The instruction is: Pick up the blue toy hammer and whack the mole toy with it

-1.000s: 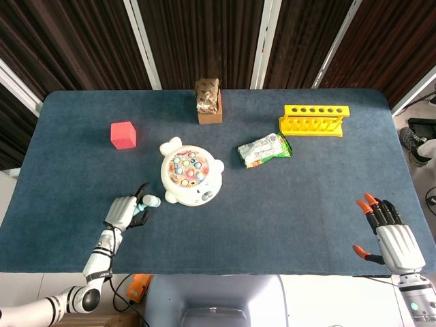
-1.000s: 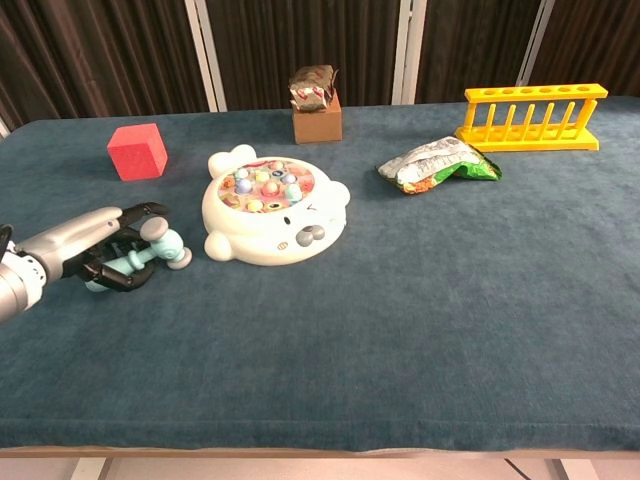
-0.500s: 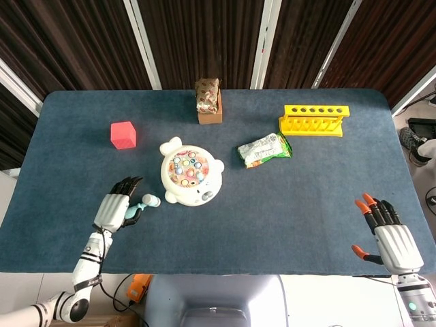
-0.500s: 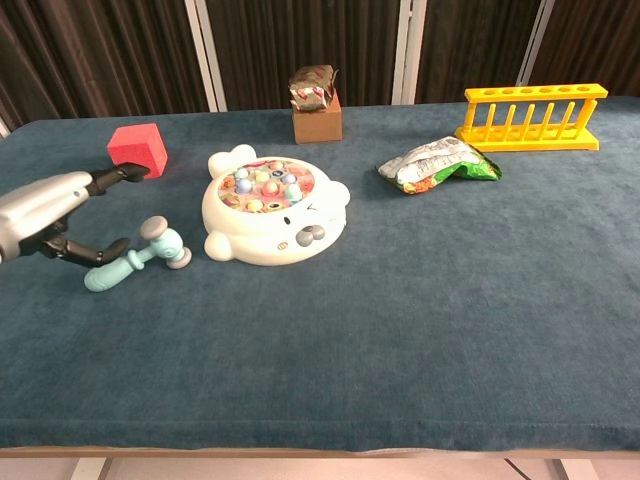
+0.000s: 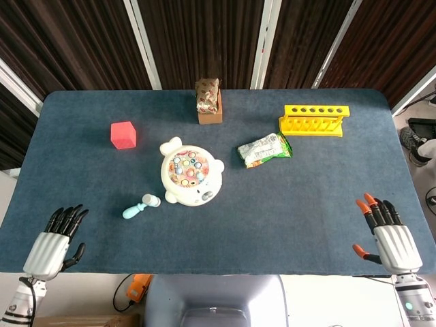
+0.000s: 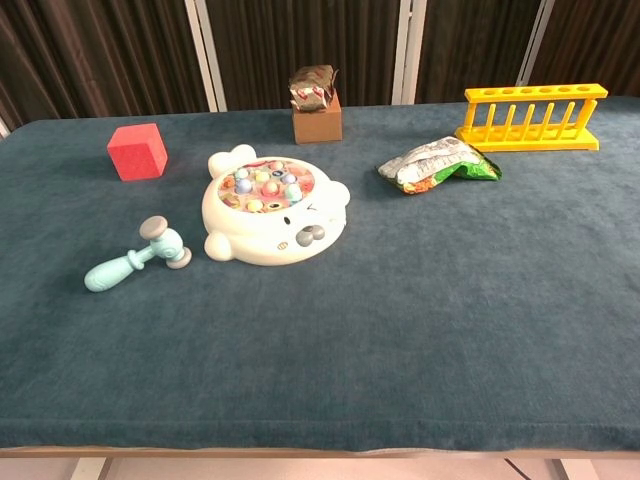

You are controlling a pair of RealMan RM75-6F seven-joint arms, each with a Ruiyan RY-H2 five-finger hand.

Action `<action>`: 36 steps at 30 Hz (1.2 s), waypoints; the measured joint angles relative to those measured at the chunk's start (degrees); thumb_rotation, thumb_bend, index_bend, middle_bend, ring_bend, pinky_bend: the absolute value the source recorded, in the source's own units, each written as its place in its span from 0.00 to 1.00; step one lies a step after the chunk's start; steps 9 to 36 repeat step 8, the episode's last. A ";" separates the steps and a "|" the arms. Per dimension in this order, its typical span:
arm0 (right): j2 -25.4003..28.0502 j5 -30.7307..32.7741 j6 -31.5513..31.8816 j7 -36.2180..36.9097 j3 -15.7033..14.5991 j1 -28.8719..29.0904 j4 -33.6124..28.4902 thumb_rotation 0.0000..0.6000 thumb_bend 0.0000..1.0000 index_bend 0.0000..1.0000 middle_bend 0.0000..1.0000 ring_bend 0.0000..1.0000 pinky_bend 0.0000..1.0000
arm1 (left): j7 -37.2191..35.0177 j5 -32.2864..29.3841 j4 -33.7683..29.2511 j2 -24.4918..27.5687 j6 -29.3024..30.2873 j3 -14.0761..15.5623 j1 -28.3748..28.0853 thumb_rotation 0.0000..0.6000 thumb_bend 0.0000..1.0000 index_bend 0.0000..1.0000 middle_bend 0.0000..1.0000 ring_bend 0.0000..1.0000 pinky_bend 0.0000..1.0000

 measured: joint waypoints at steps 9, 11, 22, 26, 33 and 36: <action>-0.14 -0.68 -0.74 -0.61 -0.80 0.26 -0.36 1.00 0.34 0.00 0.00 0.00 0.00 | 0.28 1.93 1.45 -0.98 4.01 -0.69 3.80 1.00 0.45 0.00 0.00 0.00 0.03; -0.14 -0.68 -0.74 -0.61 -0.80 0.26 -0.36 1.00 0.34 0.00 0.00 0.00 0.00 | 0.28 1.93 1.45 -0.98 4.01 -0.69 3.80 1.00 0.45 0.00 0.00 0.00 0.03; -0.14 -0.68 -0.74 -0.61 -0.80 0.26 -0.36 1.00 0.34 0.00 0.00 0.00 0.00 | 0.28 1.93 1.45 -0.98 4.01 -0.69 3.80 1.00 0.45 0.00 0.00 0.00 0.03; -0.14 -0.68 -0.74 -0.61 -0.80 0.26 -0.36 1.00 0.34 0.00 0.00 0.00 0.00 | 0.28 1.93 1.45 -0.98 4.01 -0.69 3.80 1.00 0.45 0.00 0.00 0.00 0.03; -0.14 -0.68 -0.74 -0.61 -0.80 0.26 -0.36 1.00 0.34 0.00 0.00 0.00 0.00 | 0.28 1.93 1.45 -0.98 4.01 -0.69 3.80 1.00 0.45 0.00 0.00 0.00 0.03; -0.14 -0.68 -0.74 -0.61 -0.80 0.26 -0.36 1.00 0.34 0.00 0.00 0.00 0.00 | 0.28 1.93 1.45 -0.98 4.01 -0.69 3.80 1.00 0.45 0.00 0.00 0.00 0.03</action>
